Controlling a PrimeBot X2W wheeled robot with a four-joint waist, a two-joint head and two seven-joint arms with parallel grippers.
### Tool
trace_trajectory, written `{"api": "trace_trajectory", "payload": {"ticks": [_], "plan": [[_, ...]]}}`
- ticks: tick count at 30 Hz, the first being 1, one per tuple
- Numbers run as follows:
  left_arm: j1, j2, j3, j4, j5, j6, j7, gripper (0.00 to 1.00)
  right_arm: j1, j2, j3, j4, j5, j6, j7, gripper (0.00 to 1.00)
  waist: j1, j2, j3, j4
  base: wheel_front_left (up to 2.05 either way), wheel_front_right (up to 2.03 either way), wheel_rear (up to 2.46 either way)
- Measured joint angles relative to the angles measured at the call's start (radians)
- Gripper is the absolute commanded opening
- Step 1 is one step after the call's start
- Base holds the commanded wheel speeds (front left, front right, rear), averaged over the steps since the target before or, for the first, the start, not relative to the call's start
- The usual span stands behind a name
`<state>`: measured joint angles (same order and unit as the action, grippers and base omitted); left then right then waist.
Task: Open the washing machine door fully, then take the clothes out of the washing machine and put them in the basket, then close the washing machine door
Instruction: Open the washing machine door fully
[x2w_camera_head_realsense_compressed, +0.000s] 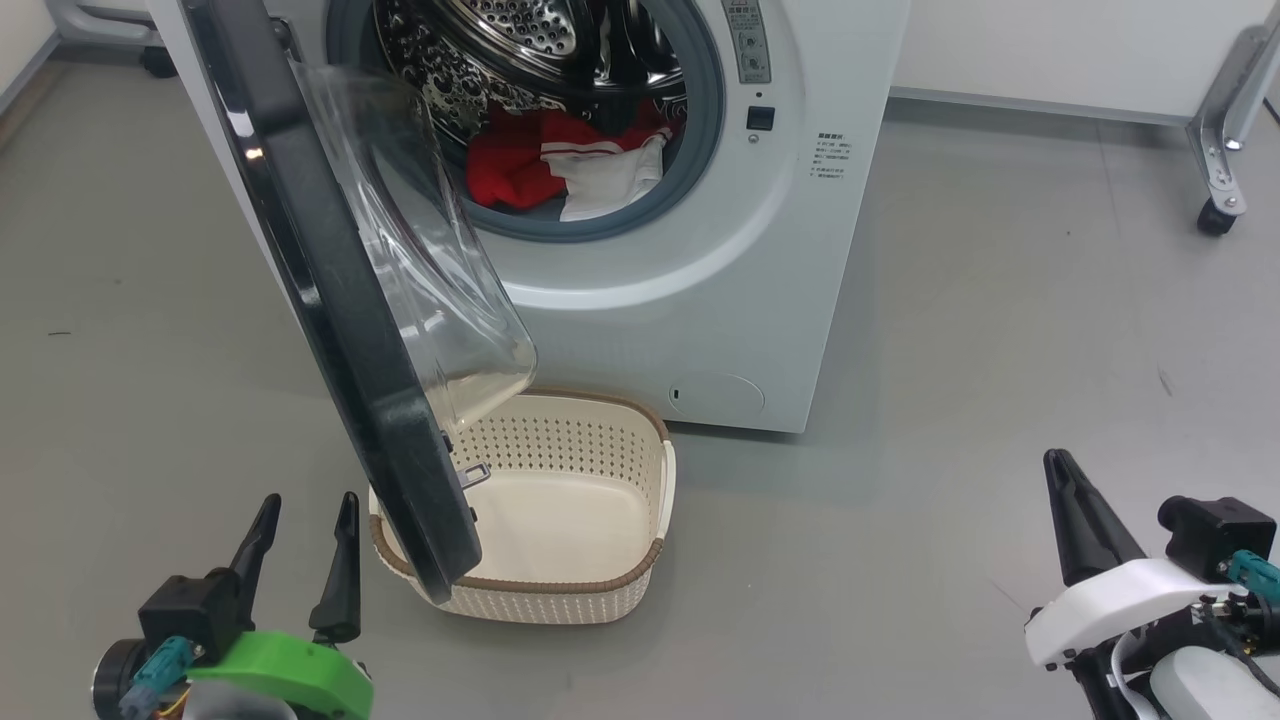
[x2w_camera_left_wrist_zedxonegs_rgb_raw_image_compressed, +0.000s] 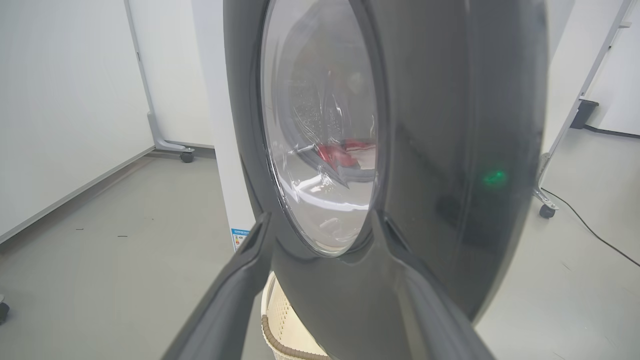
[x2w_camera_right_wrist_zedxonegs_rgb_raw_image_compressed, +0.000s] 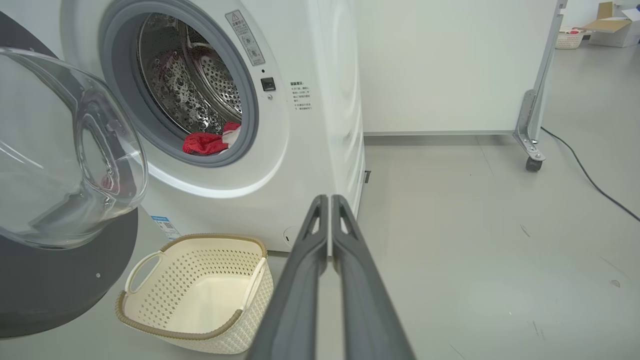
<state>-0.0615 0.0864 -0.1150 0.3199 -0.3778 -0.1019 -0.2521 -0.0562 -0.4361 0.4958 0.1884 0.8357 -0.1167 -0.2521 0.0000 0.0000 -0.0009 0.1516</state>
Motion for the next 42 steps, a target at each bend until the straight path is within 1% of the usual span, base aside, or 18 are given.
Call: {"api": "trace_trajectory", "payload": {"ticks": [1,2,7,16,25,42], "plan": [[0.0,0.0,0.003,-0.001,0.0,0.0,0.0,1.0,0.004,0.004,-0.013,-0.012,-0.021,-0.001,0.0,0.53,0.0,0.0,0.001,-0.001,0.0,0.0,0.0],[0.0,0.0,0.007,-0.003,0.0,0.0,0.0,1.0,0.005,0.006,-0.026,-0.023,-0.04,-0.001,0.0,1.0,0.0,0.0,0.002,-0.001,0.0,0.0,0.0],[0.0,-0.001,0.012,-0.005,0.0,0.0,0.0,1.0,0.024,0.031,-0.09,-0.063,-0.088,-0.001,0.0,1.0,0.0,0.0,0.009,-0.005,0.0,0.0,0.0],[0.0,-0.004,0.017,-0.009,0.001,0.0,0.0,1.0,0.086,0.068,-0.158,-0.108,-0.154,-0.002,0.0,1.0,0.0,0.0,0.018,-0.008,0.0,0.0,0.0],[0.0,-0.009,0.019,-0.01,0.001,-0.002,0.0,1.0,0.13,0.099,-0.188,-0.142,-0.207,-0.002,0.0,1.0,0.0,0.0,0.023,-0.008,0.0,0.0,0.0],[0.0,-0.015,0.022,-0.008,0.009,-0.009,0.0,1.0,0.173,0.137,-0.213,-0.16,-0.249,-0.001,0.0,1.0,0.0,0.0,0.025,-0.005,0.0,0.0,0.0]]}}
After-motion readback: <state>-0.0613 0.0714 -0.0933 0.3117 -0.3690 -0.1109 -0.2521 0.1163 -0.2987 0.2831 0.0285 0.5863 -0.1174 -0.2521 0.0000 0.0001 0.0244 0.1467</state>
